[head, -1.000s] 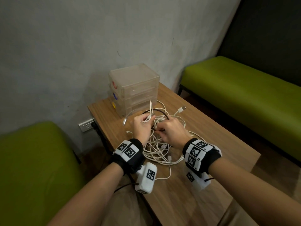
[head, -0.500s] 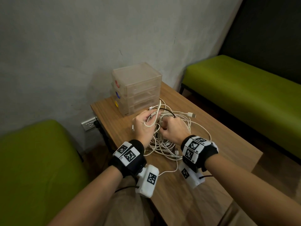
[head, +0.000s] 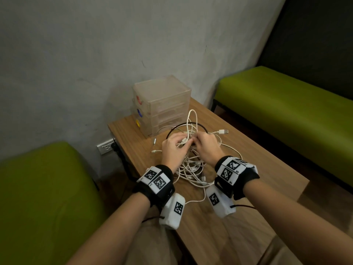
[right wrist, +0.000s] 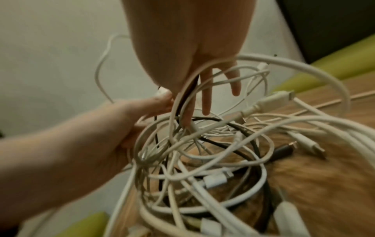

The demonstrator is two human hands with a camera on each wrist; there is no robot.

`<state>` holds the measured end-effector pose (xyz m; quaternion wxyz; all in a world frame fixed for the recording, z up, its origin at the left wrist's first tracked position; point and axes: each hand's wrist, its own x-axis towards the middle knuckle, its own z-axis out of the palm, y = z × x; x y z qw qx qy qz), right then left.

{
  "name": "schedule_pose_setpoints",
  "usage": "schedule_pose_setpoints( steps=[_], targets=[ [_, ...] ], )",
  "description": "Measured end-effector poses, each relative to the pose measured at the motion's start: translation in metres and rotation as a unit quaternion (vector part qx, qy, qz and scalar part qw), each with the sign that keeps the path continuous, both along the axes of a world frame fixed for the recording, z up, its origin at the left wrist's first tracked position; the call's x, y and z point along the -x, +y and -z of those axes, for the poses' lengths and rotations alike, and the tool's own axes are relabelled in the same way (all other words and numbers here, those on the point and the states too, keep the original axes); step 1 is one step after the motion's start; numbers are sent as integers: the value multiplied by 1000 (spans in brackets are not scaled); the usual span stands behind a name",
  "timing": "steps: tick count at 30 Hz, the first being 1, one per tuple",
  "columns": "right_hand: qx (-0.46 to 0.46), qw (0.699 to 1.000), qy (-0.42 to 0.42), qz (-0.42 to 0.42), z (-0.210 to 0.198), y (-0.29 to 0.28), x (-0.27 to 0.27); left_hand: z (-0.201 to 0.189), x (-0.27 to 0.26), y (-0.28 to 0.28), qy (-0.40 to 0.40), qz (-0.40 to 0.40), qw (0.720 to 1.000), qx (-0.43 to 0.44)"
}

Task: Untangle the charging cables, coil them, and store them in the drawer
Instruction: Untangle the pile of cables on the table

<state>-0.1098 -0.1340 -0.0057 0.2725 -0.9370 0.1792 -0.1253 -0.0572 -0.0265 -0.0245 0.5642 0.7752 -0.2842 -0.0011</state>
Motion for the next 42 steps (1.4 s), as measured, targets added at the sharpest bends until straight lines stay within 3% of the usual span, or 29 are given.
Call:
schedule_pose_setpoints(
  steps=[5,10,15,19,25,28,30,34,37,39,42],
  targets=[
    [-68,998,-12,-6,-5,-4,6,2,-6,3,-27,57,992,-113],
    [-86,991,-95,44,2,-3,10,-7,-17,6,-78,131,969,-194],
    [-125,983,-115,68,-3,-8,12,-5,-25,13,-126,182,958,-183],
    [-90,986,-106,86,-3,-15,8,0,-21,20,-169,185,960,-126],
    [-105,973,-151,141,-4,-18,7,2,-19,21,-178,214,958,-70],
    [-120,959,-182,180,-10,-27,6,10,-23,26,-169,209,961,-65],
    [-75,965,-182,175,-14,-29,4,12,-25,25,-162,194,964,-83],
    [16,992,-121,35,-22,-21,1,9,-23,18,-91,155,974,-134],
    [-38,993,-110,-4,-27,-25,-1,-2,-19,14,4,86,994,-68],
    [-57,992,-113,-24,-30,-25,-2,-11,-13,7,69,91,993,-34],
    [-101,988,-109,-43,-33,-22,-2,-19,-8,-5,107,114,985,-78]
  ],
)
